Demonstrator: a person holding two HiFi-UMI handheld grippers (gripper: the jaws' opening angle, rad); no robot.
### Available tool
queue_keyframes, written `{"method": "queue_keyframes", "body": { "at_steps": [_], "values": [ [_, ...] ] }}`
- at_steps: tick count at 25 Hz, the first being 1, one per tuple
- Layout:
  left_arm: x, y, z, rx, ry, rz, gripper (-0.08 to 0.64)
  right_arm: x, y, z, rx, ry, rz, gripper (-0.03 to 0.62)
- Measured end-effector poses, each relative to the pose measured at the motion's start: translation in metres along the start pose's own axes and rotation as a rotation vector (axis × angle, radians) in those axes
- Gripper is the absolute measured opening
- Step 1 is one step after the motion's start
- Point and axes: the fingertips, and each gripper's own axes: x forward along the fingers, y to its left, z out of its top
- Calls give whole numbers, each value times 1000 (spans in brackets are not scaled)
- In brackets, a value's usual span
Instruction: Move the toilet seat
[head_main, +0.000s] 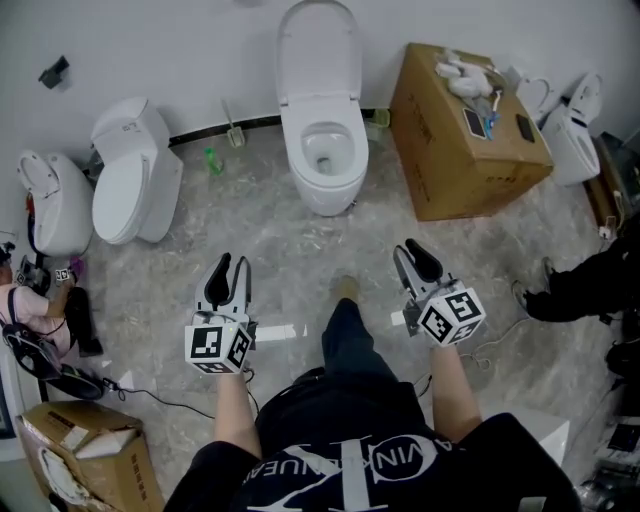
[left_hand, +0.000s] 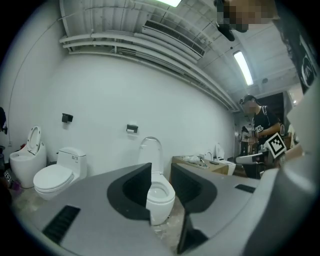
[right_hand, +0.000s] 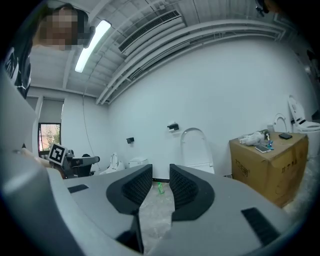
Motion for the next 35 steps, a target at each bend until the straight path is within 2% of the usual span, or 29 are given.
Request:
{"method": "queue_keyframes", "body": {
  "at_steps": [4, 21, 29, 35],
  "values": [
    [41, 15, 0, -26, 15, 21, 112, 41, -18, 5, -1, 35, 34, 115],
    [232, 7, -6, -57, 94, -12, 116, 169, -138, 18, 22, 158, 108, 115],
    [300, 0, -34, -67, 163, -33, 117, 209, -182, -6, 36, 237, 141, 115],
    [329, 1, -68, -78, 229, -29, 118, 237, -205, -35, 51, 290, 165, 115]
  ]
}}
